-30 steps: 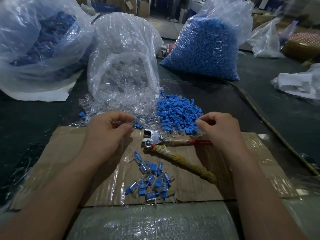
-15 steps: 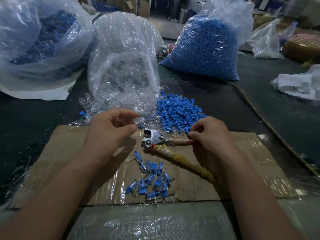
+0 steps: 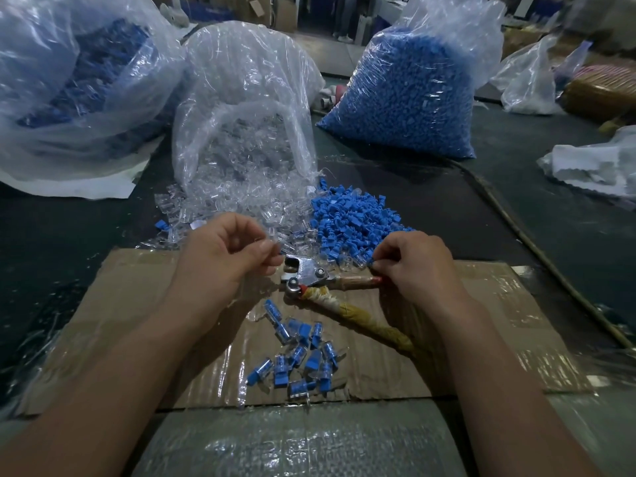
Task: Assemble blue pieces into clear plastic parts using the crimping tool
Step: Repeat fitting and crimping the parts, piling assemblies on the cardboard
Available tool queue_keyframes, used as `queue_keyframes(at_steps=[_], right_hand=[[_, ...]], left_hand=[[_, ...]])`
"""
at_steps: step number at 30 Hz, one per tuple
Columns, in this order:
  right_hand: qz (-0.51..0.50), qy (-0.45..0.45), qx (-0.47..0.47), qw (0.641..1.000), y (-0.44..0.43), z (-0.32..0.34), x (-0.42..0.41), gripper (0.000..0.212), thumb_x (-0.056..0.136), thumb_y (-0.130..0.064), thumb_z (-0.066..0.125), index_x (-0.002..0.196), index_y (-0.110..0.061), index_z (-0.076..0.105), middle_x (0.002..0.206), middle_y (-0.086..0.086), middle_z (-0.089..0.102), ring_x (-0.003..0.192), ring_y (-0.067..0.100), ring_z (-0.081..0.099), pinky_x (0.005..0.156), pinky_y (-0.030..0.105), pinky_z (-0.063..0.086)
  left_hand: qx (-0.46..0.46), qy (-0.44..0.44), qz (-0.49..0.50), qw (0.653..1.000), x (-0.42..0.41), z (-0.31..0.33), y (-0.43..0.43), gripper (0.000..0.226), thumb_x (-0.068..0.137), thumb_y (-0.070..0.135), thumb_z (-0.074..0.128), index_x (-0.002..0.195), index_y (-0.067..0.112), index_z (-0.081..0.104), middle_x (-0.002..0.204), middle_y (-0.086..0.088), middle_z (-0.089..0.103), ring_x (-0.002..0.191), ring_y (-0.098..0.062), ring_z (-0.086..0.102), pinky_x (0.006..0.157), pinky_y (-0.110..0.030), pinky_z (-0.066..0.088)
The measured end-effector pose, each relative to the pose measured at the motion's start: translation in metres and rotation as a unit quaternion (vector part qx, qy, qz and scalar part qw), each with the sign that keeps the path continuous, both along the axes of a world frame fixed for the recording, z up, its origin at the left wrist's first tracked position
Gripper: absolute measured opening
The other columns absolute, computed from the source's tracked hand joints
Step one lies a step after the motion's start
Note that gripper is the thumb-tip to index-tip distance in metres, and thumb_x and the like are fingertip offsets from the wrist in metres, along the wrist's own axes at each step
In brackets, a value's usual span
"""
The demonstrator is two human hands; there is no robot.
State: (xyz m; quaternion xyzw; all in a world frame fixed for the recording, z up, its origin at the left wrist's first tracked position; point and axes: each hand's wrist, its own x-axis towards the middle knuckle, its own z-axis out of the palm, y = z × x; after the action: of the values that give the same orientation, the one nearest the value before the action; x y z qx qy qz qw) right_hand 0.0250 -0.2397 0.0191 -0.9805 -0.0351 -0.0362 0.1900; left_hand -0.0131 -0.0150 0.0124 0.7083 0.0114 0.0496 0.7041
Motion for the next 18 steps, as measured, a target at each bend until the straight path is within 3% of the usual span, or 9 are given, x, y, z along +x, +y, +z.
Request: queue_keyframes(at_steps=[3,5,7,12,15,18], right_hand=[[0.004,-0.049,0.125,0.991,-0.001,0.006,-0.004,0.015,0.082,-0.013,0.067,0.082,-0.027,0.069,0.077,-0.018,0.061,0.078,-0.001,0.059,0.078,0.020,0.049],[0.024,-0.068,0.231,0.970,0.008,0.012,-0.011,0.028,0.081,-0.009,0.068,0.074,-0.036,0.064,0.072,-0.025,0.060,0.072,-0.008,0.060,0.068,0.009,0.048],[0.062,-0.072,0.300,0.949,0.023,0.014,-0.021,0.032,0.079,-0.006,0.069,0.072,-0.037,0.062,0.069,-0.023,0.061,0.070,-0.009,0.060,0.061,0.005,0.045],[0.152,-0.100,0.315,0.931,0.058,0.013,-0.037,0.024,0.078,-0.004,0.069,0.076,-0.028,0.063,0.070,-0.018,0.061,0.071,-0.003,0.060,0.063,0.006,0.046],[0.161,-0.112,0.317,0.928,0.064,0.012,-0.038,0.012,0.077,-0.002,0.069,0.080,-0.014,0.070,0.069,-0.016,0.061,0.068,0.001,0.060,0.063,0.009,0.047],[0.155,-0.119,0.297,0.935,0.064,0.010,-0.038,0.009,0.077,-0.003,0.068,0.081,-0.011,0.071,0.068,-0.016,0.059,0.068,0.001,0.059,0.064,0.011,0.048]], left_hand=[[0.018,-0.016,0.003,1.000,-0.002,0.001,-0.001,0.010,0.079,-0.001,0.059,0.082,0.009,0.059,0.073,-0.007,0.070,0.066,-0.014,0.069,0.056,-0.016,0.053],[0.030,-0.020,0.007,0.999,-0.003,0.001,-0.004,0.011,0.076,0.001,0.062,0.081,0.011,0.060,0.073,-0.007,0.070,0.064,-0.014,0.069,0.055,-0.015,0.052],[0.023,-0.005,0.013,1.000,-0.004,0.001,-0.007,0.012,0.073,0.004,0.065,0.081,0.011,0.060,0.073,-0.008,0.070,0.063,-0.015,0.070,0.053,-0.017,0.053],[0.054,-0.016,0.026,0.998,-0.006,0.004,-0.010,0.013,0.073,0.004,0.068,0.077,0.015,0.063,0.069,-0.003,0.071,0.059,-0.014,0.069,0.051,-0.016,0.052],[0.066,-0.038,0.018,0.997,-0.007,0.006,-0.012,0.018,0.073,0.002,0.069,0.077,0.019,0.065,0.069,0.000,0.071,0.058,-0.013,0.068,0.053,-0.016,0.052],[0.077,-0.050,0.003,0.996,-0.010,0.008,-0.015,0.023,0.074,-0.002,0.068,0.078,0.021,0.066,0.071,0.001,0.072,0.060,-0.013,0.068,0.055,-0.016,0.053]])
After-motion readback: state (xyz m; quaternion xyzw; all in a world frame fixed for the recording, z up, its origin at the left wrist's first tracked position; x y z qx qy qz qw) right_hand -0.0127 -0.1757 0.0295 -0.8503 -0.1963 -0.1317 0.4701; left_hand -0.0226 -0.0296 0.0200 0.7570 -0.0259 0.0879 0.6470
